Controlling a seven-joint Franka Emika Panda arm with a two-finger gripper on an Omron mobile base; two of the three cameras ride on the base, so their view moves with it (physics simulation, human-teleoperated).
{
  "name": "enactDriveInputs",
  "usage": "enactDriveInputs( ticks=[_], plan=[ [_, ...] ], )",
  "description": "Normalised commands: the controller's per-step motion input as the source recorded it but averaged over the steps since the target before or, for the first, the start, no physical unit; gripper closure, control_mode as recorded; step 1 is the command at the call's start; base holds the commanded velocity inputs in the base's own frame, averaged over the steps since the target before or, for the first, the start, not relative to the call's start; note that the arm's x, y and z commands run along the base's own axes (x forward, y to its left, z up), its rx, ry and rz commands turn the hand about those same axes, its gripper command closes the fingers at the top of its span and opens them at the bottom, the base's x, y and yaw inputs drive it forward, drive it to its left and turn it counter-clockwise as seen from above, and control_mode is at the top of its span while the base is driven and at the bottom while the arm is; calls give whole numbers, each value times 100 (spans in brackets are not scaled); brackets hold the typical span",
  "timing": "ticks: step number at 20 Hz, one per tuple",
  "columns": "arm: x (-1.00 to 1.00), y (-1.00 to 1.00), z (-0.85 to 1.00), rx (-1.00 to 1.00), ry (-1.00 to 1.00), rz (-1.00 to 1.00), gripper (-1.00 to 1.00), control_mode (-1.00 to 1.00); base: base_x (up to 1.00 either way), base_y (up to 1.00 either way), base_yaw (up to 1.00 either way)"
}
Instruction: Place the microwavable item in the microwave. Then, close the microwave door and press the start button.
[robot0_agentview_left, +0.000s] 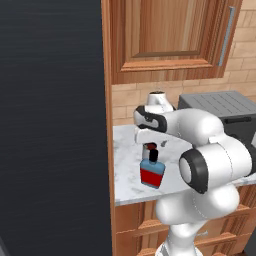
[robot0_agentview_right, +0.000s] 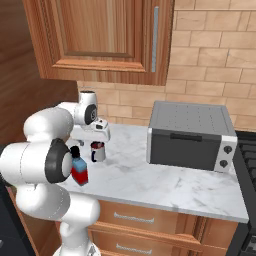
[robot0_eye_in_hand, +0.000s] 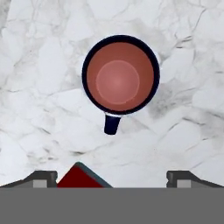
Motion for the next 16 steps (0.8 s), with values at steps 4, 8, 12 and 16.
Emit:
enactDriveInputs(
  ticks=[4, 8, 12, 16],
  plan=[
    [1, 0, -30, 0, 0, 0, -100, -100, 0, 0, 0],
    [9, 0, -35, 0, 2, 0, -100, -100, 0, 0, 0],
    [17, 0, -36, 0, 1, 0, -100, -100, 0, 0, 0],
    [21, 0, -28, 0, 0, 0, -100, -100, 0, 0, 0]
  ],
)
